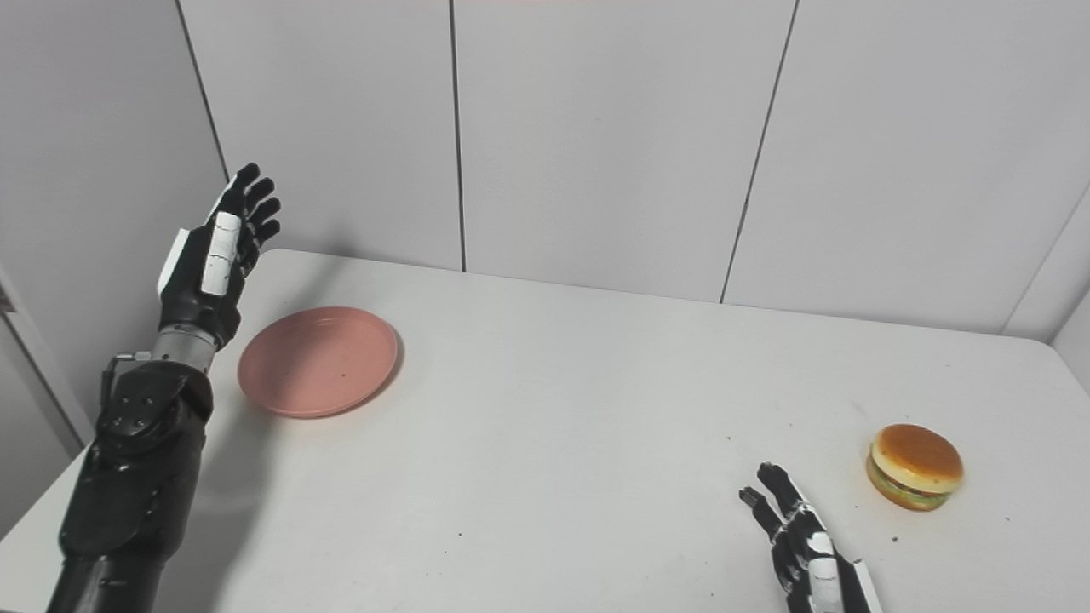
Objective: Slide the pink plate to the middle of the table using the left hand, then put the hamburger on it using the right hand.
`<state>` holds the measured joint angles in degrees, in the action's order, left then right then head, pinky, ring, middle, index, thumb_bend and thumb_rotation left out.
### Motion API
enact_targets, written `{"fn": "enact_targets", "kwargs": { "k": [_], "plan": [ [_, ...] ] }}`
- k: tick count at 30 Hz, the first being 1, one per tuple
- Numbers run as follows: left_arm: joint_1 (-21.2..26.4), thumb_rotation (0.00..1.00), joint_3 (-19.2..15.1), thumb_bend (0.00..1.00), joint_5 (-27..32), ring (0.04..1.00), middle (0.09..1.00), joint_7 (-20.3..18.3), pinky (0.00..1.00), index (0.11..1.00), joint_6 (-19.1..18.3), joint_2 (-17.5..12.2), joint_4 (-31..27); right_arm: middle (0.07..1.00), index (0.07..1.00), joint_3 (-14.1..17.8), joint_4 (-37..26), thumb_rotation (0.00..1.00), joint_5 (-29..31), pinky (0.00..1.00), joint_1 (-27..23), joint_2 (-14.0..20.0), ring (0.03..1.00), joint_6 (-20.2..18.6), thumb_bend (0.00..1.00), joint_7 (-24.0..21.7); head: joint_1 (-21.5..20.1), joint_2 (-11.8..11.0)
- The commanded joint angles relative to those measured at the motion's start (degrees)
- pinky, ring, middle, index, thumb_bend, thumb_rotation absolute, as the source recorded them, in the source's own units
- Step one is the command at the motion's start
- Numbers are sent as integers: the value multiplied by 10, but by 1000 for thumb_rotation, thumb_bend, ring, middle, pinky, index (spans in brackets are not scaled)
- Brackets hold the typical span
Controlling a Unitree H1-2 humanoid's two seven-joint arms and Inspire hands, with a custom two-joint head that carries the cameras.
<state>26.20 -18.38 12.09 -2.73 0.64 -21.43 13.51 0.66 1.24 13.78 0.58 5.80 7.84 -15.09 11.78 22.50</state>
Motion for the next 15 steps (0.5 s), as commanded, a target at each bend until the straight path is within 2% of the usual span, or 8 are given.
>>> {"fn": "enact_targets", "kwargs": {
  "k": [1,9,15],
  "plan": [
    [36,869,-11,980,3,924,936,0,869,928,49,-24,27,934,876,5,65,998,-1,966,-16,0,881,-10,829,7,-1,0],
    [54,859,-21,958,8,936,921,-7,944,922,124,-40,155,930,863,3,59,999,-6,953,-13,0,873,-14,843,9,-3,2],
    [68,831,-22,997,13,958,945,-13,958,940,169,-53,250,930,862,4,55,994,-4,951,-11,1,871,-16,837,9,-4,5]
  ]
}}
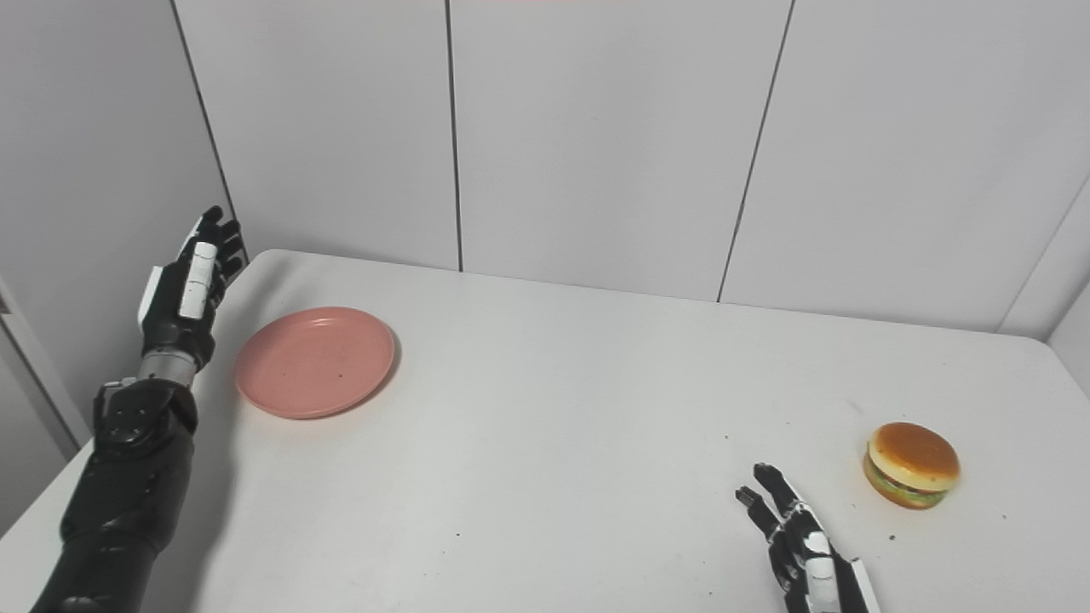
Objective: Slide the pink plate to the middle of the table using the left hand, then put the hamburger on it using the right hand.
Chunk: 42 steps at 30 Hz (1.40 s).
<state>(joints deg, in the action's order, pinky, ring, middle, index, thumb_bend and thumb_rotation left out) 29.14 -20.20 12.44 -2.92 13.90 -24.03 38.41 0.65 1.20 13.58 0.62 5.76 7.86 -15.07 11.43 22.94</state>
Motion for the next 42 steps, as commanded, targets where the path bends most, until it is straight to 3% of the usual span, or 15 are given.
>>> {"fn": "enact_targets", "kwargs": {
  "k": [1,6,9,13,19,23,32,42],
  "plan": [
    [42,821,-4,1000,11,960,946,-12,977,946,43,-29,17,933,864,4,55,998,-2,953,-11,1,873,-18,836,9,-1,0],
    [48,805,-3,1000,17,951,940,-20,996,953,61,-34,56,934,863,3,50,999,-5,958,-9,1,874,-20,838,10,-1,3],
    [54,814,5,1000,9,925,929,-16,932,941,74,-38,85,937,861,3,47,1000,-6,957,-8,1,883,-22,834,11,-3,3],
    [60,842,14,995,1,930,923,-13,919,939,90,-41,121,937,860,2,45,1000,-6,959,-7,0,882,-24,835,11,-6,5],
    [65,856,22,900,6,960,943,-20,909,947,97,-42,155,942,861,1,38,1000,-7,957,-4,0,878,-27,830,12,-7,8],
    [75,840,30,895,10,953,939,-35,897,949,117,-40,198,943,863,1,37,1000,-6,966,-3,1,877,-28,830,11,-8,10],
    [79,839,61,997,-8,948,945,-52,879,969,129,-31,240,950,867,-2,23,1000,-7,965,4,3,883,-35,819,12,-11,17],
    [75,848,79,958,-6,946,951,-77,859,952,116,-22,222,953,870,-6,17,1000,-11,966,7,-2,886,-40,807,17,-19,17]
  ]
}}
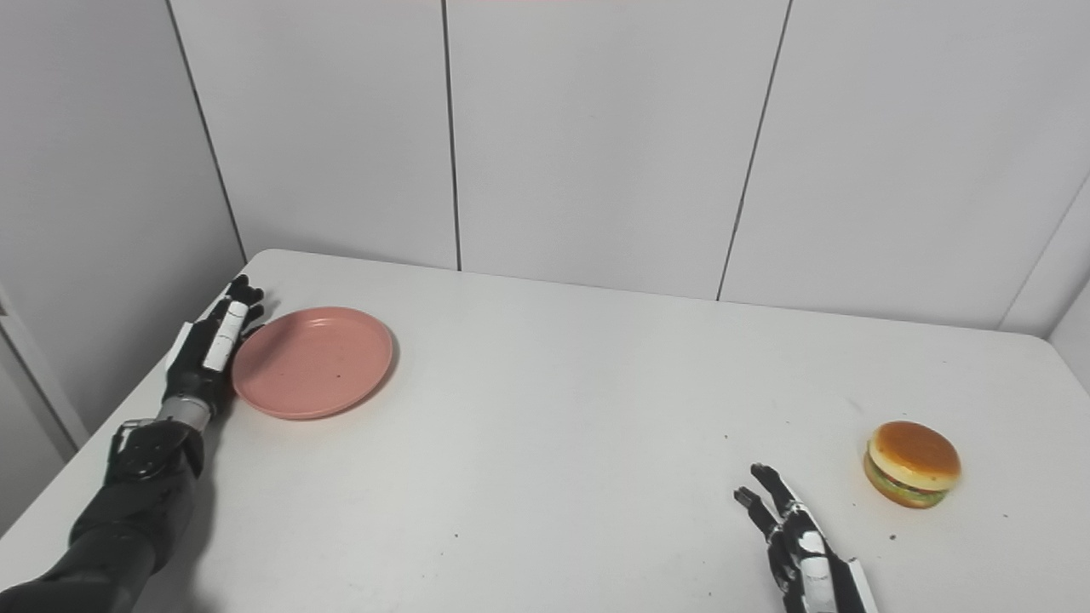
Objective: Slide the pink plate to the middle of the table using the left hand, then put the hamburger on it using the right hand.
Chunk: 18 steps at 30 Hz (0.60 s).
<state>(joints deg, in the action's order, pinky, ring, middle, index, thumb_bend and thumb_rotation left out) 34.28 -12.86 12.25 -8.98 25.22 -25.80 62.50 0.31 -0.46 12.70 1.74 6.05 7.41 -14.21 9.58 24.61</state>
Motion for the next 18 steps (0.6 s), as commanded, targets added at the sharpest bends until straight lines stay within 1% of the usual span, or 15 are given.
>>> {"fn": "enact_targets", "kwargs": {
  "k": [1,7,9,10,11,12,14,18],
  "plan": [
    [22,849,8,954,-4,946,952,-18,854,951,0,-4,-23,952,870,-3,33,1000,-2,962,-4,-5,883,-36,805,9,-1,1],
    [9,862,19,927,-5,938,930,-17,845,940,-26,0,-63,959,869,-6,28,1000,-2,963,-2,-5,883,-38,807,13,-4,3],
    [6,870,23,909,-8,942,930,-17,844,941,-26,2,-70,955,868,-7,28,1000,-3,958,-2,-4,881,-36,805,14,-4,3],
    [3,872,23,906,-5,942,930,-18,843,941,-33,4,-81,954,868,-7,28,1000,-4,958,-2,-4,880,-35,804,14,-4,4],
    [0,852,23,929,-4,941,925,-18,844,936,-38,7,-90,955,869,-8,28,1000,-5,956,-2,-3,878,-35,801,15,-4,4],
    [-2,846,23,936,-4,942,921,-16,845,938,-45,9,-98,955,869,-8,27,1000,-6,955,-1,-3,878,-35,800,15,-4,5],
    [-4,849,26,958,-5,938,917,-18,838,947,-47,14,-106,952,870,-9,27,1000,-6,947,-1,-3,878,-36,807,16,-4,4],
    [-1,836,27,957,-7,920,904,-13,816,933,-57,22,-109,955,874,-11,25,1000,-7,952,-1,-3,881,-37,812,17,-6,5]
  ]
}}
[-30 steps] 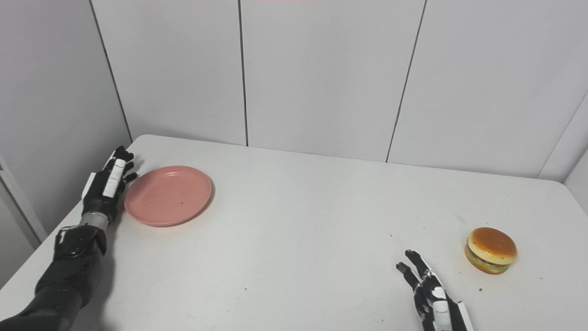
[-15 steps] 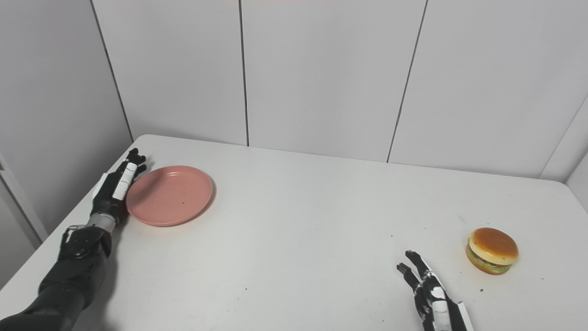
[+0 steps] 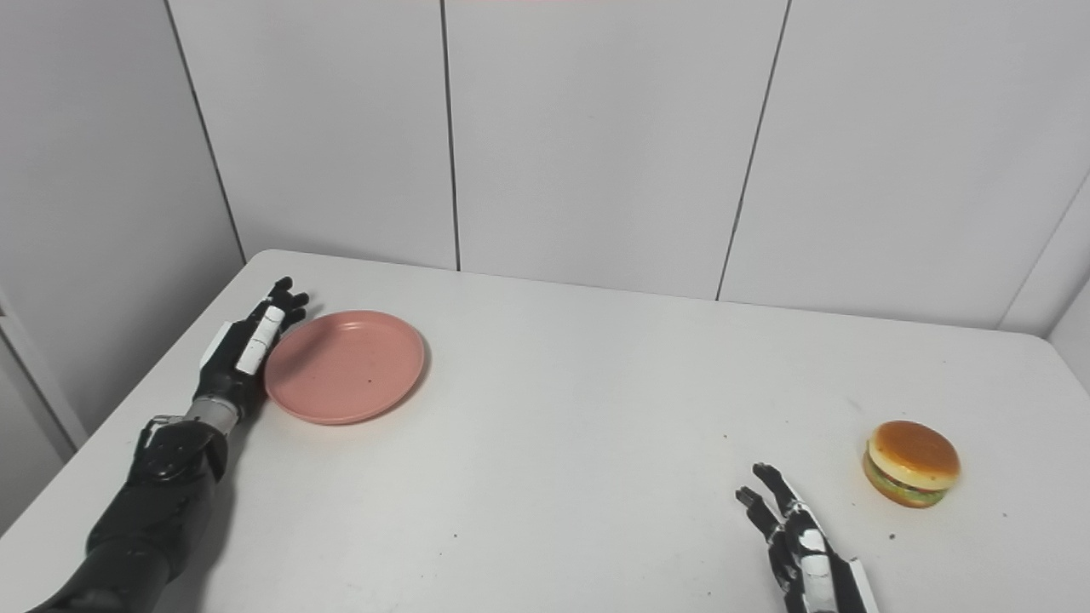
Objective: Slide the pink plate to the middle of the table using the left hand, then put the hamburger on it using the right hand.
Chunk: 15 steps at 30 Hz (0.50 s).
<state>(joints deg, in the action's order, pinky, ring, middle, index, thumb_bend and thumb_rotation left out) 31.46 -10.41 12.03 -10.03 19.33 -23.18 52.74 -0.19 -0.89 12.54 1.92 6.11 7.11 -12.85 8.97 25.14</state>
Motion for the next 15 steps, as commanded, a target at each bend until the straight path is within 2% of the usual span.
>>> {"fn": "enact_targets", "kwargs": {
  "k": [1,4,15],
  "plan": [
    [27,835,4,957,-6,918,902,-1,811,930,0,-2,-14,955,874,-6,29,1000,-5,952,-3,-3,882,-34,813,3,-1,1],
    [26,823,7,998,-9,910,899,0,780,901,-4,4,-24,959,878,-7,27,1000,-4,967,-2,-4,884,-35,806,3,-3,2],
    [34,808,19,948,-5,920,911,-12,787,924,-8,29,-12,955,878,-11,21,1000,-5,950,1,-6,873,-35,802,7,-9,4]
  ]
}}
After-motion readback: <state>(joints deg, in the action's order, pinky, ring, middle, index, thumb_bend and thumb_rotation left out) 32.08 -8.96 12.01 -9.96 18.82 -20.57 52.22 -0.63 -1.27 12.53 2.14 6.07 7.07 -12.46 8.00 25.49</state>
